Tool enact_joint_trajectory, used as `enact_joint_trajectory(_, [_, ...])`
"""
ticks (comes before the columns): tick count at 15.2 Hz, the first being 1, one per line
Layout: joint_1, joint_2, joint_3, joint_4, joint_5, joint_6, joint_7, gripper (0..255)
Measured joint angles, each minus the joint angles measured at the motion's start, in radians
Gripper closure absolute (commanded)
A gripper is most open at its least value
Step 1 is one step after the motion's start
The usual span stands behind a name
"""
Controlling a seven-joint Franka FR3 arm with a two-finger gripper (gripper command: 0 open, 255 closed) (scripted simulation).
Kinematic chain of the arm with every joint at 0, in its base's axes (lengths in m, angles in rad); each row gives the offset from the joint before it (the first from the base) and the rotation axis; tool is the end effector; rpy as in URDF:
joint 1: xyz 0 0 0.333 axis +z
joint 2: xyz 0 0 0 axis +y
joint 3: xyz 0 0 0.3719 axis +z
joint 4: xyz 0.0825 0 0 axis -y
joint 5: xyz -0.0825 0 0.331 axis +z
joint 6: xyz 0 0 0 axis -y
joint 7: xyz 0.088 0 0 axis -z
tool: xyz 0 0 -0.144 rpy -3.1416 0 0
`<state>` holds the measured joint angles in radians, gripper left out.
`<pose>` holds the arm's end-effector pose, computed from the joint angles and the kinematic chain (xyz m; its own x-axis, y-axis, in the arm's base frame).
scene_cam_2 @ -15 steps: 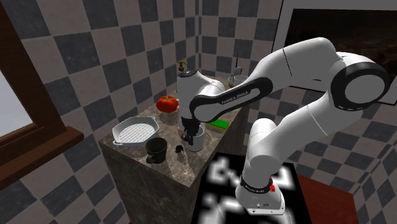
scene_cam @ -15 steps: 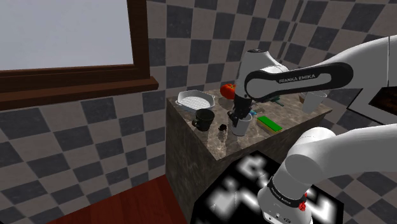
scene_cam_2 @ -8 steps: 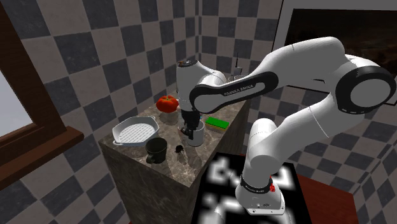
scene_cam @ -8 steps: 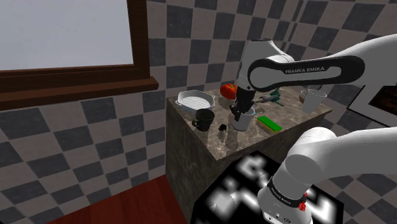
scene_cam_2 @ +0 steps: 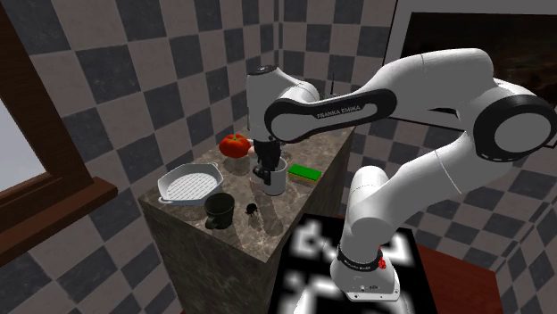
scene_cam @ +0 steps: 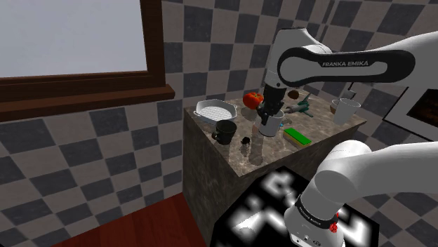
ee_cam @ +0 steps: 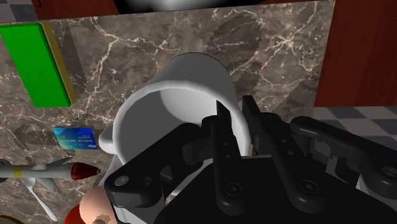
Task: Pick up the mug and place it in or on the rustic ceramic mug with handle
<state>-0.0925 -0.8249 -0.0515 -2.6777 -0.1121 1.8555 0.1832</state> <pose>0.2083 -0.0455 0.4893 0.9613 -0.2752 0.0142 -0.2755 -0.9589 0.0683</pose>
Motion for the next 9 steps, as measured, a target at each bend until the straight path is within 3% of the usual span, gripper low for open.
enact_joint_trajectory(9, [0.006, 0.016, 0.010, 0.118, 0.011, -0.102, -0.001, 255])
